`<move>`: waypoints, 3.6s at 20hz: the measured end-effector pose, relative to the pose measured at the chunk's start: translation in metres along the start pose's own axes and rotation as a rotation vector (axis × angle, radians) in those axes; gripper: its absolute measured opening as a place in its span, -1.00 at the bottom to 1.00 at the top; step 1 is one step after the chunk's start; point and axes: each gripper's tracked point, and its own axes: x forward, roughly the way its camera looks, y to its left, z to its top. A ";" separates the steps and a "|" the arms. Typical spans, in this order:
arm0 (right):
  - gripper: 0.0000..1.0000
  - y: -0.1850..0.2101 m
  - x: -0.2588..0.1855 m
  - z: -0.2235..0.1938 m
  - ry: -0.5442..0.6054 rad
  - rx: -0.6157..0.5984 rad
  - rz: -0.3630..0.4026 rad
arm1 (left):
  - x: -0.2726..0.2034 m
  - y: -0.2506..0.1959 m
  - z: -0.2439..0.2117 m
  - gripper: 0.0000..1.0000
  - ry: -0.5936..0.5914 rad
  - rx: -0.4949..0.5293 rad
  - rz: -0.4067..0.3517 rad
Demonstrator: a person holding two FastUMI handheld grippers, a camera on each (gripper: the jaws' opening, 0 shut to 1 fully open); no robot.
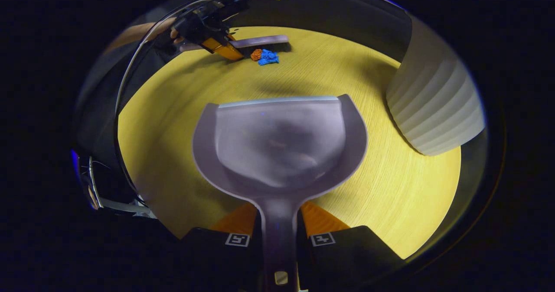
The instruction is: Pick up the small broom and dustpan from the desktop, sweep the trash into the dustpan with the broom, and then empty the trash into the garbage bin.
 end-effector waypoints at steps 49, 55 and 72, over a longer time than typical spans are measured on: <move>-0.29 -0.030 -0.173 0.034 -0.240 0.231 -0.163 | -0.002 -0.152 -0.206 -0.48 -0.269 -0.684 -0.080; -0.29 -0.074 -0.194 0.081 -0.241 0.328 -0.157 | -0.007 -0.158 -0.222 -0.48 -0.276 -0.767 -0.079; -0.29 -0.257 -0.144 0.141 -0.221 0.326 -0.522 | -0.031 -0.136 -0.241 -0.48 -0.259 -0.907 -0.022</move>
